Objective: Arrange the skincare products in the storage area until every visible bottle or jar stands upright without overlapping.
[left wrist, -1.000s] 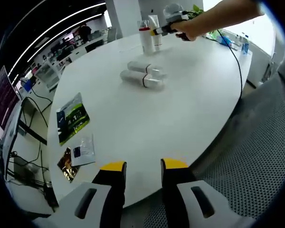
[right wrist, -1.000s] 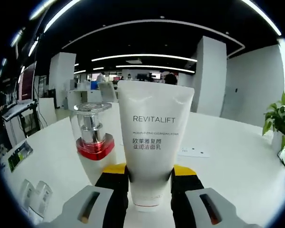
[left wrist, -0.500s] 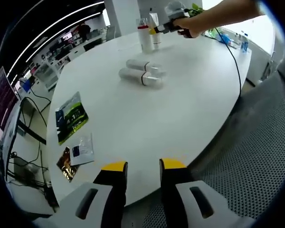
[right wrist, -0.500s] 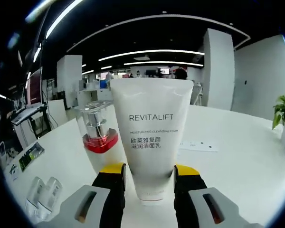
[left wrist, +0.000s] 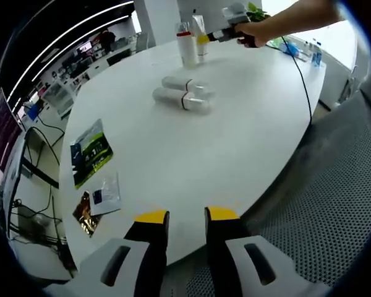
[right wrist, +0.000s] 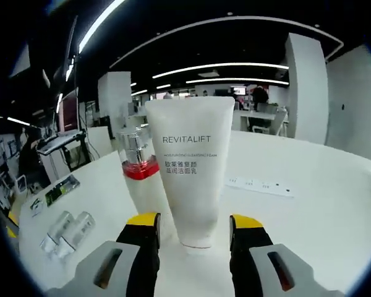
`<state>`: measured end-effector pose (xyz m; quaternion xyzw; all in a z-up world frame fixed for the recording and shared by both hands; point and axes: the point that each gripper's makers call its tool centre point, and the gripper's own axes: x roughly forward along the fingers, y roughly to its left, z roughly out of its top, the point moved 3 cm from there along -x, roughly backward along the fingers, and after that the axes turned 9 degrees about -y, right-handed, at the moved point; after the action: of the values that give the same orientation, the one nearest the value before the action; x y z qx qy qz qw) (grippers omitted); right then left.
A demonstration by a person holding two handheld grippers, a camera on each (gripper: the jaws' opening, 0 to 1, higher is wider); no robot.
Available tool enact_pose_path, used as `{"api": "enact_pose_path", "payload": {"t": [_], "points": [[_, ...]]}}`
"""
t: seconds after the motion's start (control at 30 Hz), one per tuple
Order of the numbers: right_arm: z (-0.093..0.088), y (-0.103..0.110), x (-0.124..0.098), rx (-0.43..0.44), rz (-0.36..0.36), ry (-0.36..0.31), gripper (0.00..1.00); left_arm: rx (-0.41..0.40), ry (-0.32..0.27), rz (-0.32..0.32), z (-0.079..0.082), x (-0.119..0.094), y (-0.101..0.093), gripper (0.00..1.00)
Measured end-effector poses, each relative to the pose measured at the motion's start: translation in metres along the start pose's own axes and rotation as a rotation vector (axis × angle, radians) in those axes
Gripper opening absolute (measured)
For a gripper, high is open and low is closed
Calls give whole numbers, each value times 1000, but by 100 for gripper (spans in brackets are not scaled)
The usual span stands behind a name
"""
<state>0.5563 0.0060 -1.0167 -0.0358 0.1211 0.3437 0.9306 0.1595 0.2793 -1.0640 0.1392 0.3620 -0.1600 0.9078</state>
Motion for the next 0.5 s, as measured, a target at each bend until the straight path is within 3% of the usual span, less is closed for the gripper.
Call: {"api": "enact_pose_path", "payload": {"t": [0.27,0.4,0.5], "points": [[4,3,6,-52,106,12,37,0,3,-2,0,0,0,19],[-5,14,6,-56,158,62,32,0,4,-3,0,0,0,18],[-7,14,5,-48,155,68,35,1,8,-4,-1,0,-1,17]]}}
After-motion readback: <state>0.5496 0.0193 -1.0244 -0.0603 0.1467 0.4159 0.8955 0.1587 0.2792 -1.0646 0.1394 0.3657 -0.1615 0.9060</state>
